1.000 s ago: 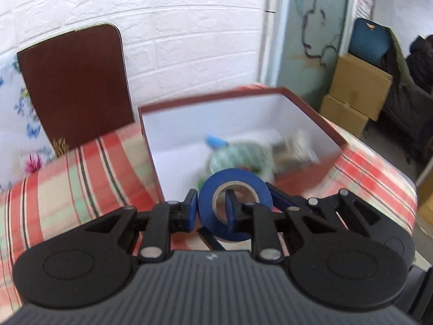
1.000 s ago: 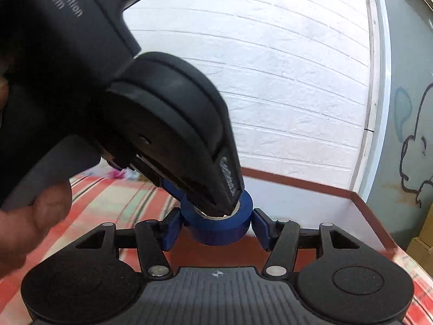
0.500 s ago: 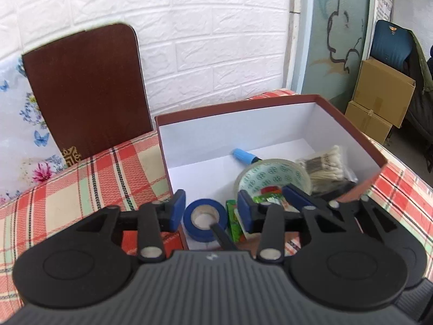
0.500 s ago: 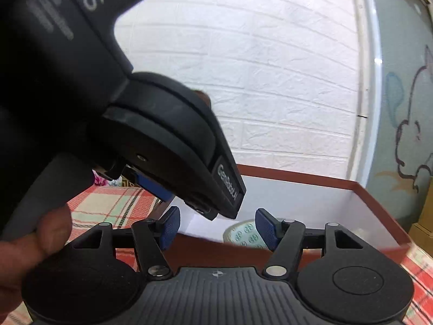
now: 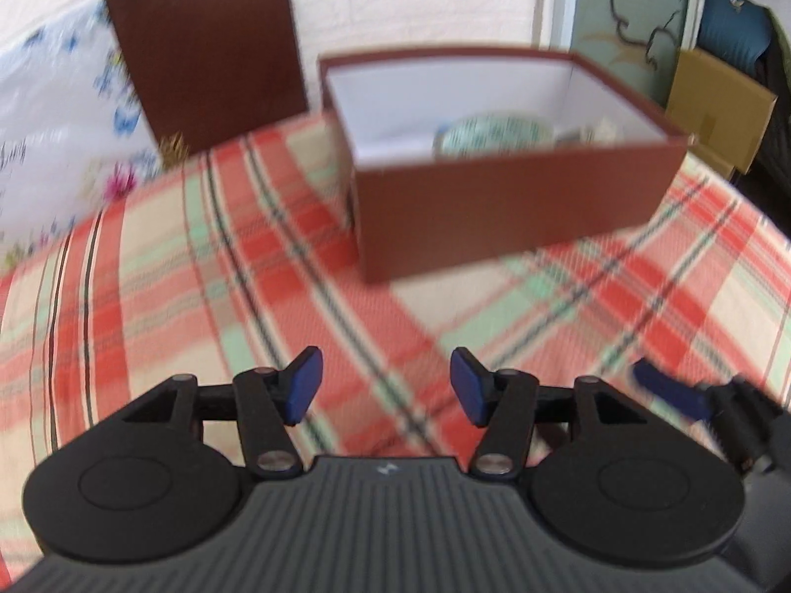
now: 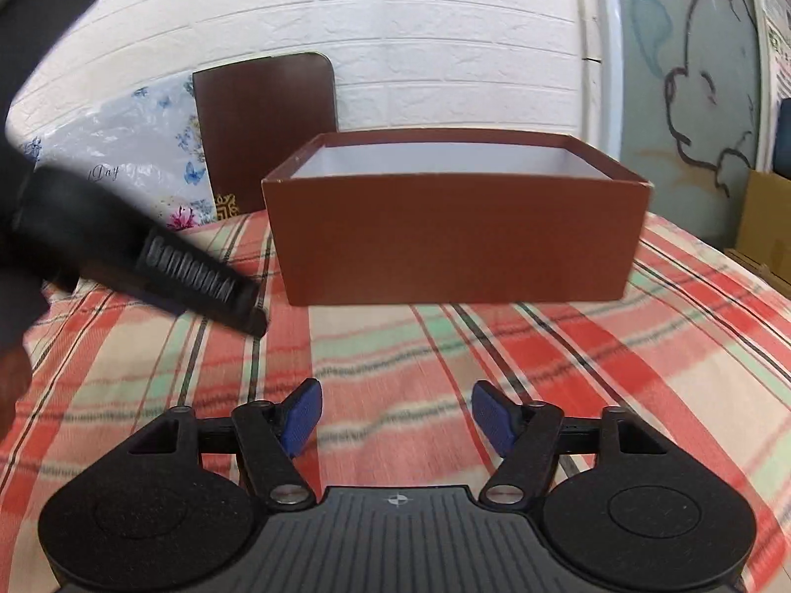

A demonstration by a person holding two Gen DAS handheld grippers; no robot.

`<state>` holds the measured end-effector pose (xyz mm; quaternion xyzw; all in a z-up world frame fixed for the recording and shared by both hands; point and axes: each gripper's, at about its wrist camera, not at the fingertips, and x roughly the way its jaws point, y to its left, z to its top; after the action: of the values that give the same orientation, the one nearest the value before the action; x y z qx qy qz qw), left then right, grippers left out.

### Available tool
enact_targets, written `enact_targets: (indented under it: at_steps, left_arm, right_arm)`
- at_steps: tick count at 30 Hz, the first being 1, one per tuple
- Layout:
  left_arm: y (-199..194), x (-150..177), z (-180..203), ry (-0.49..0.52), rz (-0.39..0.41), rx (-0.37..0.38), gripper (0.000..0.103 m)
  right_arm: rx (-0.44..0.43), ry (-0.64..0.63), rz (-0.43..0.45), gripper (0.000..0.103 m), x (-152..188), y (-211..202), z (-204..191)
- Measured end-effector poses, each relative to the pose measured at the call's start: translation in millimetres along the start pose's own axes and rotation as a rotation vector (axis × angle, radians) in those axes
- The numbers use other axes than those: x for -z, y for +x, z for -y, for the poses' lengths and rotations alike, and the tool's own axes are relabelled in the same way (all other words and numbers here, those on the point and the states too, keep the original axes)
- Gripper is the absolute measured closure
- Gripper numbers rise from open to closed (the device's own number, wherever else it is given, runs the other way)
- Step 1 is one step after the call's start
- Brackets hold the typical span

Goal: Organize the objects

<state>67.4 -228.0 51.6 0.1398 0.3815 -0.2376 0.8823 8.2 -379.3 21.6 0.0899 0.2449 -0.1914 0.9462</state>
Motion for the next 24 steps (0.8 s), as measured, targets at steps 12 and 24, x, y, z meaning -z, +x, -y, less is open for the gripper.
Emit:
enact_targets:
  at_steps: [12,24]
  left_arm:
    - [-10.5,61.9,-9.1,-0.042,-0.079,-0.055,0.025]
    - [-19.3,93.5,-25.0,-0.063,-0.086,-0.079,0.012]
  right_arm:
    - [-0.043,0.034,-0.104,0.025,29.3,-37.0,8.4]
    - [-0.061,-0.058,-0.149,0.02,44.1,-55.9,-19.7]
